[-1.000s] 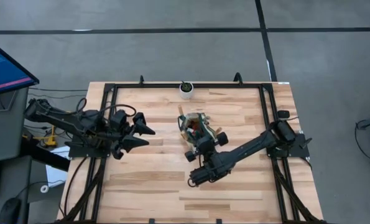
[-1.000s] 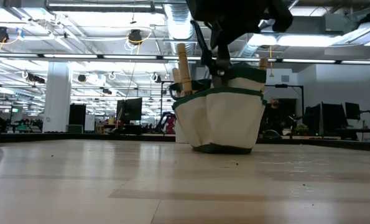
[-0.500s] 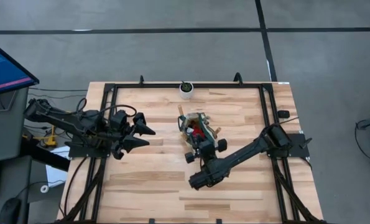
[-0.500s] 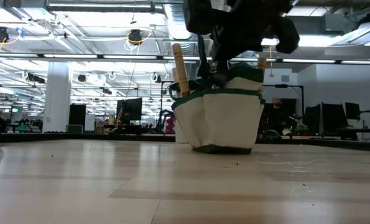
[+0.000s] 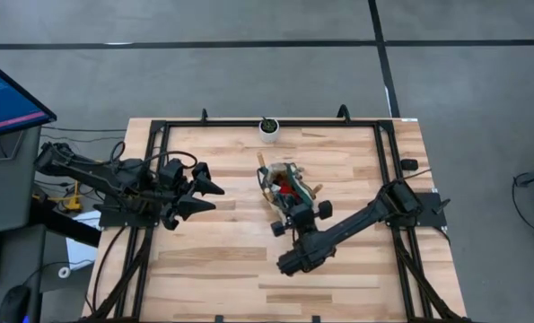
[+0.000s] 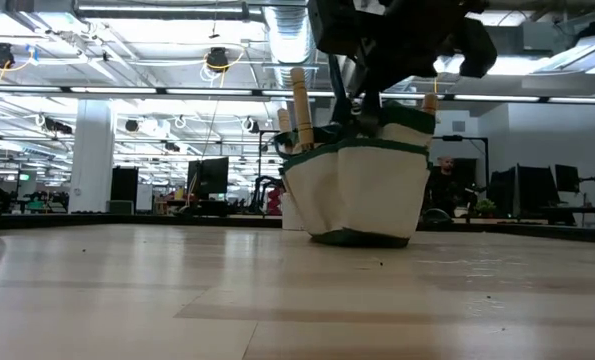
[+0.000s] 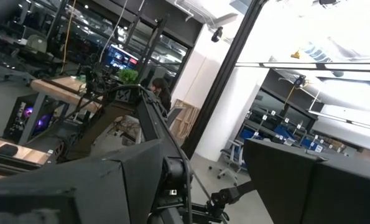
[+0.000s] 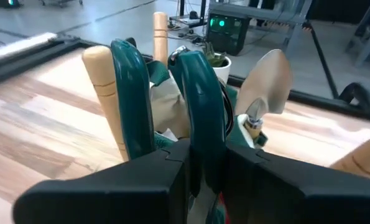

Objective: Pick & Place Garden tools in Gardening bag
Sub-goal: Put the black shear scissors into the green gardening bag, then return to Home Position

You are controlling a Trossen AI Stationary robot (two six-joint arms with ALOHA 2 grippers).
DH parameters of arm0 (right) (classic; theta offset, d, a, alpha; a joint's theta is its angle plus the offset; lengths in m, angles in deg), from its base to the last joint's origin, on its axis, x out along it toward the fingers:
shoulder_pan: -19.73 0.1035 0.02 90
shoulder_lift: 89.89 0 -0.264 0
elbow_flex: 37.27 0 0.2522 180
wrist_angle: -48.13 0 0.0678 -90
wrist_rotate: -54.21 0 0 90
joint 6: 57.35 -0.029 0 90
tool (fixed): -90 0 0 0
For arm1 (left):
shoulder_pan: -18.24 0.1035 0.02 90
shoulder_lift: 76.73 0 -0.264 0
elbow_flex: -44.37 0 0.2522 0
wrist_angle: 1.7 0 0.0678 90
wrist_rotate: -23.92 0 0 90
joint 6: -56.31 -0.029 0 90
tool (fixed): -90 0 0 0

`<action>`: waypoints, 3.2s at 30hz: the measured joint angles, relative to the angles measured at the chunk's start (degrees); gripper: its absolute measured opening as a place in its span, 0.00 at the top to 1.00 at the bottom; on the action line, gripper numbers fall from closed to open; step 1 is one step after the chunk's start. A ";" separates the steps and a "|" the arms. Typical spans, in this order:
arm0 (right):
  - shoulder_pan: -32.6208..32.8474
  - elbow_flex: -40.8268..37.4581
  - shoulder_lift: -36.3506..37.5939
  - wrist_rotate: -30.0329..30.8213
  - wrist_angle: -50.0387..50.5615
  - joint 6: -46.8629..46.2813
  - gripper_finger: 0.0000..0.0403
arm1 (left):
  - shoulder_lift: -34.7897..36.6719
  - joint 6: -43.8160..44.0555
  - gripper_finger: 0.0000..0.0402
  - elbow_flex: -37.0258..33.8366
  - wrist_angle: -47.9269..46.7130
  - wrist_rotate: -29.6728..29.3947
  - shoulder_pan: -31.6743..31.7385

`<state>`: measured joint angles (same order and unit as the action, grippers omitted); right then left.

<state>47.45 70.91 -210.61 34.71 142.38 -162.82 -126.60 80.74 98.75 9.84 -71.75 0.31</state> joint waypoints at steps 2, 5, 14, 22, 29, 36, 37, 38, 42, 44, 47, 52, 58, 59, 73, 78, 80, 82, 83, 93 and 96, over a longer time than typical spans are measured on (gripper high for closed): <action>0.11 0.01 0.00 -0.08 2.05 -0.04 0.88 | 0.00 0.00 0.47 0.00 0.00 0.00 0.00; 0.02 0.01 0.00 -0.18 4.08 -1.75 0.88 | 0.00 0.00 0.47 0.00 0.00 0.00 0.00; -1.09 -0.08 -0.41 -1.21 4.60 -1.01 0.88 | 0.00 0.00 0.47 0.00 0.00 -0.02 0.00; -0.36 -4.96 -0.20 -4.14 0.56 -6.08 0.88 | 0.00 0.01 0.47 0.00 -0.04 -0.04 0.00; 0.61 -8.83 -0.17 -5.30 0.01 -15.28 0.88 | 0.00 -0.04 0.47 0.00 -0.02 -0.04 0.00; 0.61 -9.20 -0.17 -6.16 -2.47 -15.13 0.84 | 0.00 -0.02 0.47 0.00 -0.02 -0.04 0.00; 0.64 -9.20 -0.19 -6.68 -2.64 -15.04 0.80 | 0.00 -0.02 0.47 0.00 -0.01 -0.04 0.00; 0.71 -9.23 -0.17 -7.03 -2.70 -14.97 0.76 | 0.00 -0.02 0.47 0.00 0.00 -0.04 0.00; 0.90 -9.25 0.74 -7.26 -2.08 -14.02 0.60 | 0.00 -0.01 0.47 0.00 0.00 -0.04 0.02; 1.08 -9.25 1.54 -7.49 -0.82 -13.96 0.52 | 0.00 -0.01 0.47 0.00 0.01 -0.04 0.00; 1.25 -9.25 3.41 -8.03 1.37 -13.96 0.42 | 0.00 -0.02 0.47 0.00 0.00 -0.04 0.00; 1.36 -9.25 7.93 -7.87 1.81 -8.53 0.33 | 0.00 -0.06 0.47 0.00 0.00 -0.04 0.00; 1.73 -9.25 16.31 -5.10 2.71 -2.99 0.32 | 0.93 -0.13 0.47 0.00 -0.31 -2.03 0.02; 2.03 -9.25 18.42 -4.02 3.11 -1.67 0.32 | 1.43 -0.13 0.47 0.02 -0.02 -2.65 0.17; 8.06 -12.42 56.84 7.41 3.30 39.83 0.35 | 16.87 -0.20 0.75 0.07 -30.61 -20.09 14.53; 14.22 -21.05 72.90 7.76 1.99 41.47 0.55 | 17.73 -1.08 0.97 0.07 -33.37 -19.28 20.15; 16.87 -26.14 78.13 8.01 -0.96 41.49 0.68 | 17.66 -1.99 0.98 0.07 -33.49 -19.58 21.50; 19.25 -31.57 83.11 8.01 -4.88 41.58 0.84 | 17.64 -2.00 0.99 0.07 -33.73 -21.70 22.43; 20.42 -34.29 85.50 8.32 -6.53 41.64 0.91 | 17.68 -1.89 1.00 0.07 -33.87 -23.01 22.64; 32.72 -59.85 99.98 17.32 -25.82 37.47 1.00 | 14.01 3.78 1.00 -1.22 -34.64 -38.67 13.44; 38.10 -62.76 101.87 19.35 -26.97 32.11 1.00 | 10.30 4.70 1.00 -1.33 -33.33 -46.30 6.53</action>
<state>85.55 8.15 -108.74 54.06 115.41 -130.71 -116.30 85.43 97.42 -23.49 -118.05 6.84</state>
